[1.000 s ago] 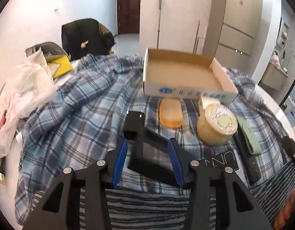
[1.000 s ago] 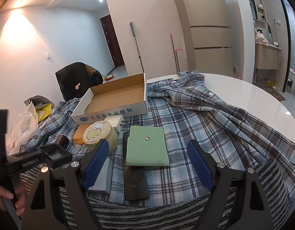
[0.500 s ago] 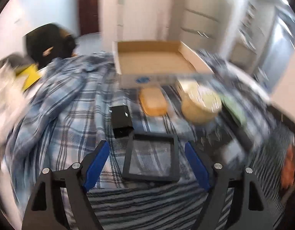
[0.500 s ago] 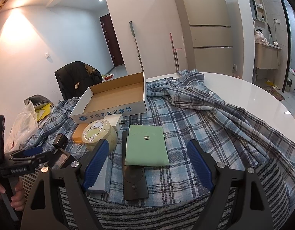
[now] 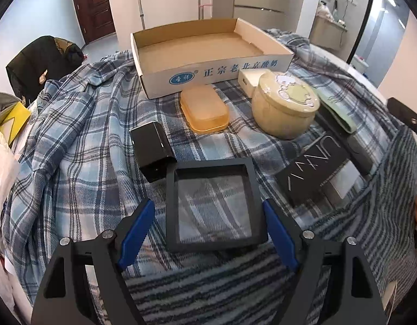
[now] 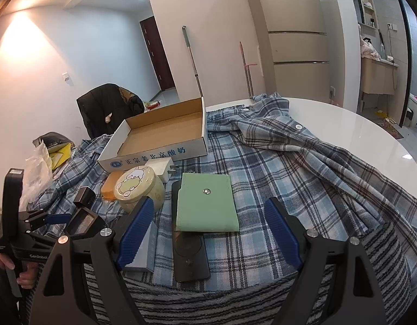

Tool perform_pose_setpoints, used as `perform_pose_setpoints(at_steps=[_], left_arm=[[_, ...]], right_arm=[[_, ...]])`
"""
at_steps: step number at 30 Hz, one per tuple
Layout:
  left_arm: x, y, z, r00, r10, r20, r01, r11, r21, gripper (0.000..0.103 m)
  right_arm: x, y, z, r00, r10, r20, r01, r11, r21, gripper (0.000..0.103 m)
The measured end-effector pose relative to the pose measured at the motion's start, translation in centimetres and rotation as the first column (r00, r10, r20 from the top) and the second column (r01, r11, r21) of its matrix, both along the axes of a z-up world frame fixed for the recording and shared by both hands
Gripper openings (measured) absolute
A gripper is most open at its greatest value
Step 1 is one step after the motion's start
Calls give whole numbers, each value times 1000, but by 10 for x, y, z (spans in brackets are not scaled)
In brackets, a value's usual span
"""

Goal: Organize rigid objects
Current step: 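Lift the black square frame off the shirt with the left tool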

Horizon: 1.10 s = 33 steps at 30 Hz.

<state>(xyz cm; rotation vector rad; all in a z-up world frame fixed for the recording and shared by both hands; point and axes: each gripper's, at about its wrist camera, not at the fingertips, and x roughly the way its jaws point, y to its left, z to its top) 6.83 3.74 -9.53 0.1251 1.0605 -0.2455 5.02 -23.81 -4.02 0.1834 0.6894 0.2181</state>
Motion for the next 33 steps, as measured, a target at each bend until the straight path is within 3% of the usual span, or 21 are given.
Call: perform_pose_setpoints(at_steps=[7, 11, 14, 22, 33], left_arm=[[12, -4, -8, 998, 39, -45, -38, 999, 20, 83], [9, -2, -8, 999, 46, -24, -46, 999, 12, 83], [5, -4, -5, 999, 39, 2, -39, 999, 12, 72], [-3, -3, 6, 997, 44, 67, -44, 999, 8, 72], [-6, 5, 10, 995, 79, 63, -78, 997, -17, 72]], right_arm=[[1, -2, -1, 1000, -9, -9, 9, 1000, 5, 83], [1, -2, -1, 1000, -6, -14, 6, 1000, 2, 83], [1, -1, -2, 1000, -5, -14, 5, 1000, 1, 83], [2, -1, -3, 1000, -9, -22, 9, 1000, 2, 83], [1, -2, -1, 1000, -10, -17, 10, 1000, 3, 83]])
